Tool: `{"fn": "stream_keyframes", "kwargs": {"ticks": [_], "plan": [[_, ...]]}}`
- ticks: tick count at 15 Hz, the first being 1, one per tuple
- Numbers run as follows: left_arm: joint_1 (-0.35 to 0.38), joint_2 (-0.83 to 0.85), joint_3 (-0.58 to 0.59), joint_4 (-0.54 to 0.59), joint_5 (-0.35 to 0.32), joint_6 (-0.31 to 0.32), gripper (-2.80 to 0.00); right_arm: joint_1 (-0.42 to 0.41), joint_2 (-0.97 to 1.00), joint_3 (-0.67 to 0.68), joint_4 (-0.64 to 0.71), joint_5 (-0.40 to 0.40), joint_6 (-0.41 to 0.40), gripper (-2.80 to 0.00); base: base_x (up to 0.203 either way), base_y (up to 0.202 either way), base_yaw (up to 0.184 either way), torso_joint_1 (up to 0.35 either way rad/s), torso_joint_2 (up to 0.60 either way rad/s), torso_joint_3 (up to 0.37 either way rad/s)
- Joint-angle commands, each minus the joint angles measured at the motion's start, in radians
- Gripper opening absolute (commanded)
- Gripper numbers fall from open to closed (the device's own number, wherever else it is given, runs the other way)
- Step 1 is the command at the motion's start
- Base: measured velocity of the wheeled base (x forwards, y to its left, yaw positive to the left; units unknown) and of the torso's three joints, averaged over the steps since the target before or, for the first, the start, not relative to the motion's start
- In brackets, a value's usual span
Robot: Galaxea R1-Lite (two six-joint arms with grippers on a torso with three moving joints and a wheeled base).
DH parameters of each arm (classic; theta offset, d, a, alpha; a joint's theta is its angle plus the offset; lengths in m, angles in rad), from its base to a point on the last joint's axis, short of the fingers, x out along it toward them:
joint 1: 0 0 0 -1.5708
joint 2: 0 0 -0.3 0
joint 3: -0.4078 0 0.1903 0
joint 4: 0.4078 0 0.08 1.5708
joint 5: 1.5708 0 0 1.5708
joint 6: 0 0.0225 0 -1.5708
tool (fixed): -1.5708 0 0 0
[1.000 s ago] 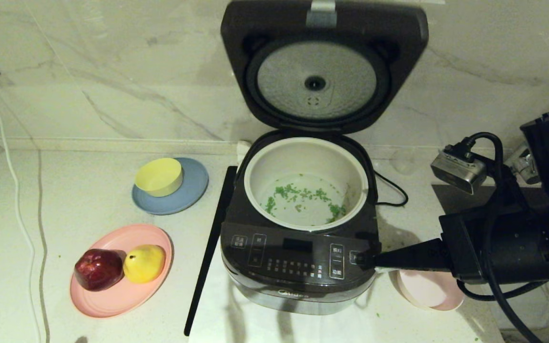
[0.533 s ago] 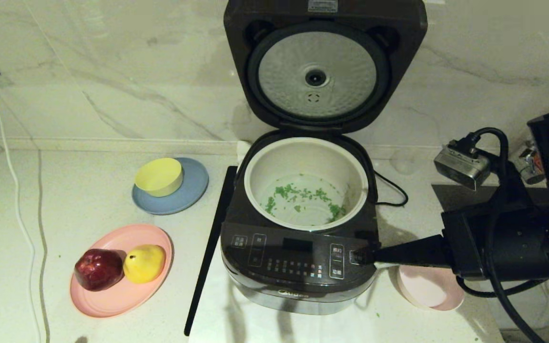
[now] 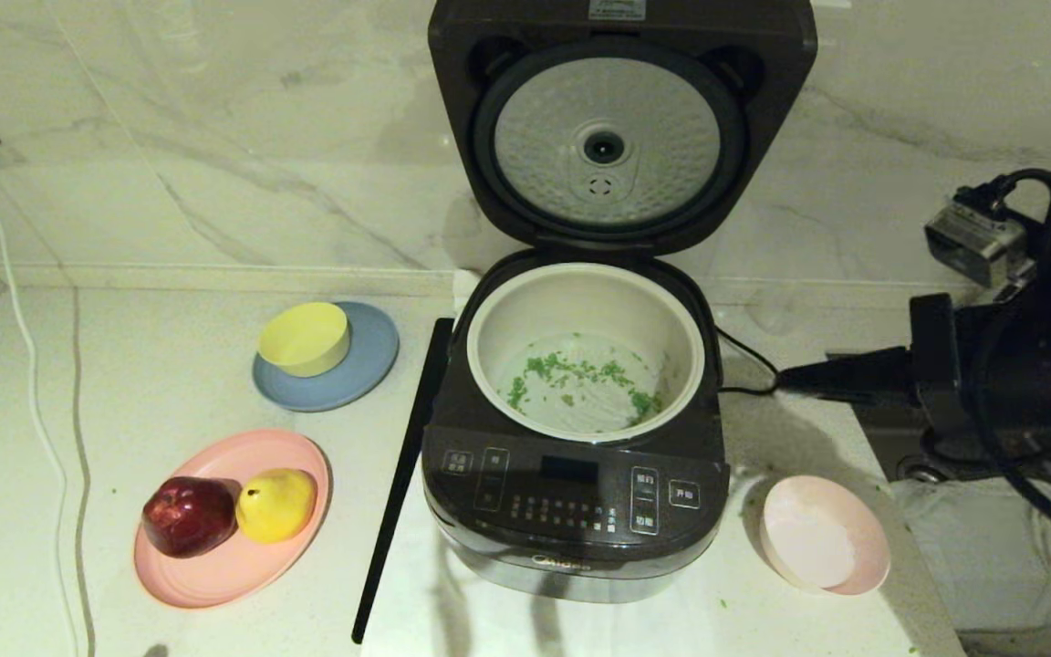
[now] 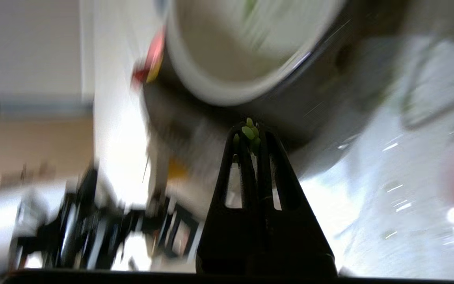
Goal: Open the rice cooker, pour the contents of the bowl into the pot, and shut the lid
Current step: Close the rice cooker
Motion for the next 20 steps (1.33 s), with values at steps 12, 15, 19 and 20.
{"fn": "stream_keyframes", "kwargs": {"ticks": [12, 15, 19, 20], "plan": [[-0.001, 0.000, 0.009, 0.000, 0.000, 0.000, -2.80, -0.176, 0.288, -0.269, -0.420, 0.017, 0.006, -2.80, 0.000, 0.000, 0.000, 0.000, 0.00, 0.000], [-0.001, 0.000, 0.009, 0.000, 0.000, 0.000, -2.80, -0.153, 0.316, -0.283, -0.530, 0.040, 0.001, -2.80, 0.000, 0.000, 0.000, 0.000, 0.00, 0.000], [0.000, 0.000, 0.009, 0.000, 0.000, 0.000, -2.80, -0.154, 0.347, -0.334, -0.549, 0.052, -0.001, -2.80, 0.000, 0.000, 0.000, 0.000, 0.00, 0.000], [0.001, 0.000, 0.009, 0.000, 0.000, 0.000, -2.80, -0.157, 0.350, -0.341, -0.549, 0.052, -0.002, -2.80, 0.000, 0.000, 0.000, 0.000, 0.00, 0.000]]}}
